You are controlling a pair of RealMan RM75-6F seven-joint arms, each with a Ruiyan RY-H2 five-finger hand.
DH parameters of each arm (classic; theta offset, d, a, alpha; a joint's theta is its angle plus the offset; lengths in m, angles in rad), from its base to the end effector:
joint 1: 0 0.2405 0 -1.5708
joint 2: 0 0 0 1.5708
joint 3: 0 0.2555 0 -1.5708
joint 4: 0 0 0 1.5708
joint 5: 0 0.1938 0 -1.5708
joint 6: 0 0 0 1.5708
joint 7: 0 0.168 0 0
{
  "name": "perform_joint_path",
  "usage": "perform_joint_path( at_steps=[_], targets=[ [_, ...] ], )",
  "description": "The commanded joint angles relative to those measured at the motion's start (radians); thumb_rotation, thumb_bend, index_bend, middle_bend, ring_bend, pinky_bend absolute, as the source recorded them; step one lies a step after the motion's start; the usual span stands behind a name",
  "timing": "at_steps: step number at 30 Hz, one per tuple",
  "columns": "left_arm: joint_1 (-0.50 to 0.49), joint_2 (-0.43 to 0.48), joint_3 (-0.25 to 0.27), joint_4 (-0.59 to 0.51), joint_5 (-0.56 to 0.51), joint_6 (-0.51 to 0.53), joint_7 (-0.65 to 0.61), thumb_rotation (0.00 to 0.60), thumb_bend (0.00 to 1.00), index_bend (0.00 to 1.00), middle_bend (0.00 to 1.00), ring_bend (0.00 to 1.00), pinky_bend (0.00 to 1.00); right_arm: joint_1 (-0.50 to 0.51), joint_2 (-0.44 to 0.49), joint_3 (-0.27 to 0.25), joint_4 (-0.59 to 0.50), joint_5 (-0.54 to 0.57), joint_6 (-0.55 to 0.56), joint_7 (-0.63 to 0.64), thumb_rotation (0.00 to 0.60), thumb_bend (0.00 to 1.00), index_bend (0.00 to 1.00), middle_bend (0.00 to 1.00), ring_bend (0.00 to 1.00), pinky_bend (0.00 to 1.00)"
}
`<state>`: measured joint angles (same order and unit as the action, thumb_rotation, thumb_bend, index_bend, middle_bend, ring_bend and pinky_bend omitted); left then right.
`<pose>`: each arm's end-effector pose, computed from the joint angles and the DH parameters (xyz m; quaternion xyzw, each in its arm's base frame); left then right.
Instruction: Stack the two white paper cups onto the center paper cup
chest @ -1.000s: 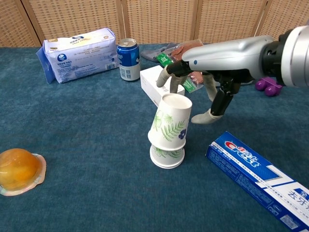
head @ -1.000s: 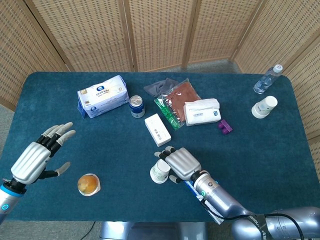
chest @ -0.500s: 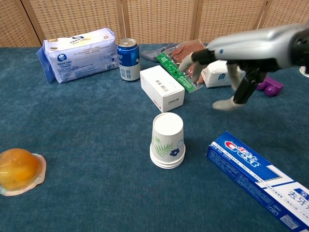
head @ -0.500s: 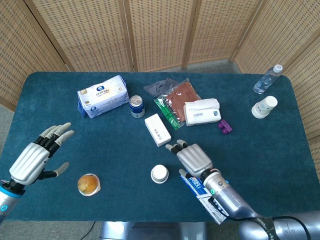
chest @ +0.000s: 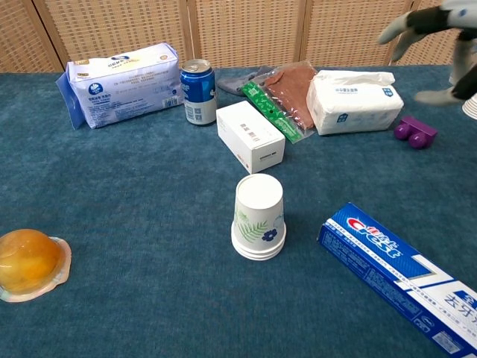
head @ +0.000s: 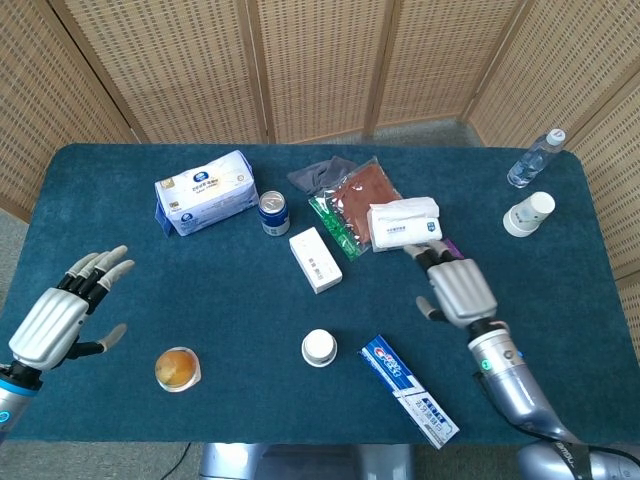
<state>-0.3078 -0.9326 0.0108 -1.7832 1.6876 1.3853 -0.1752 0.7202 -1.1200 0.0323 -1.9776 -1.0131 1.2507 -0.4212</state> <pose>-0.2194 0.2394 0.1786 -0.6897 -0.3690 -0.4561 0.4244 -0.1482 -0.3211 0.1132 0.7069 -0.3669 0.3650 0.4822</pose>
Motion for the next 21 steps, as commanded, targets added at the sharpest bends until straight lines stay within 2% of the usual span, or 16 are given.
perform_joint_path(
  at_steps=[1,12,21],
  targets=[
    [0.006,-0.004,0.000,0.006,-0.010,0.000,0.003,0.600,0.38,0.00,0.00,0.00,0.07,-0.056,0.021,-0.002,0.057,-0.055,0.036,0.064,0.600,0.40,0.13,0.24,0.12,0.50],
    [0.042,-0.027,0.005,0.032,-0.043,0.020,0.008,0.600,0.38,0.00,0.00,0.00,0.06,-0.206,0.031,-0.036,0.187,-0.186,0.104,0.196,0.600,0.40,0.13,0.24,0.11,0.47],
    [0.092,-0.063,0.023,0.064,-0.057,0.054,0.039,0.600,0.38,0.00,0.00,0.00,0.04,-0.312,0.012,-0.054,0.245,-0.258,0.177,0.207,0.600,0.41,0.13,0.24,0.10,0.47]
  ],
)
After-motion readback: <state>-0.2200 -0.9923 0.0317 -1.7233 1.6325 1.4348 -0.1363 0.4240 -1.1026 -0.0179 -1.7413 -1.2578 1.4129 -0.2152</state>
